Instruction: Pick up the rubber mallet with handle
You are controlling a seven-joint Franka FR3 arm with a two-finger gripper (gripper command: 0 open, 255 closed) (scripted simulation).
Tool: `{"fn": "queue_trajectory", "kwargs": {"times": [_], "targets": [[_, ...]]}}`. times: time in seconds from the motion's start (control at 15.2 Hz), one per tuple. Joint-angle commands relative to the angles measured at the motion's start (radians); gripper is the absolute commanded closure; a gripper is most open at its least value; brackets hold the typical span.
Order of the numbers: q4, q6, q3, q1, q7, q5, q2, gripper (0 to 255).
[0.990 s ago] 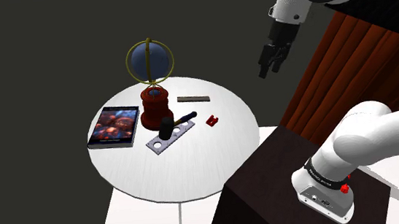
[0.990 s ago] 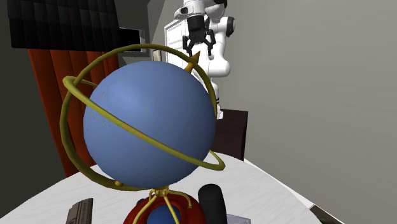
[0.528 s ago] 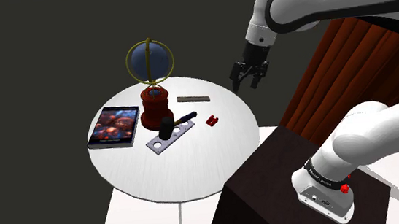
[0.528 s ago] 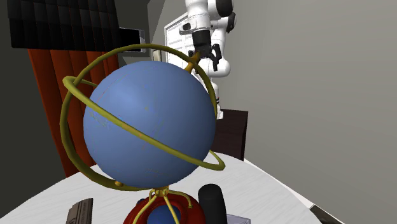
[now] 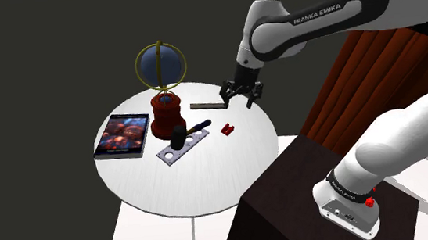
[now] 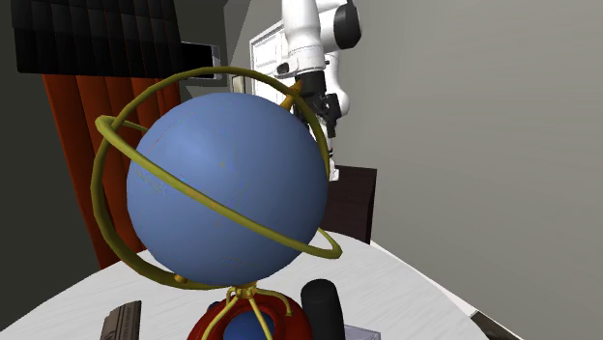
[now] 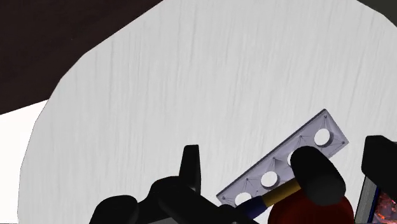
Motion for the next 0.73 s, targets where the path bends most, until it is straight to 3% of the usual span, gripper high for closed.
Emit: {"fn": "queue_trajectory", "kwargs": {"times": [0.0, 0.66], "targets": [[0.017, 0.073, 0.024, -0.009, 0.068, 0.004, 0.080, 0], [0.199, 0.343, 0.054, -0.023, 0.421, -0.083, 0.492, 0]]}}
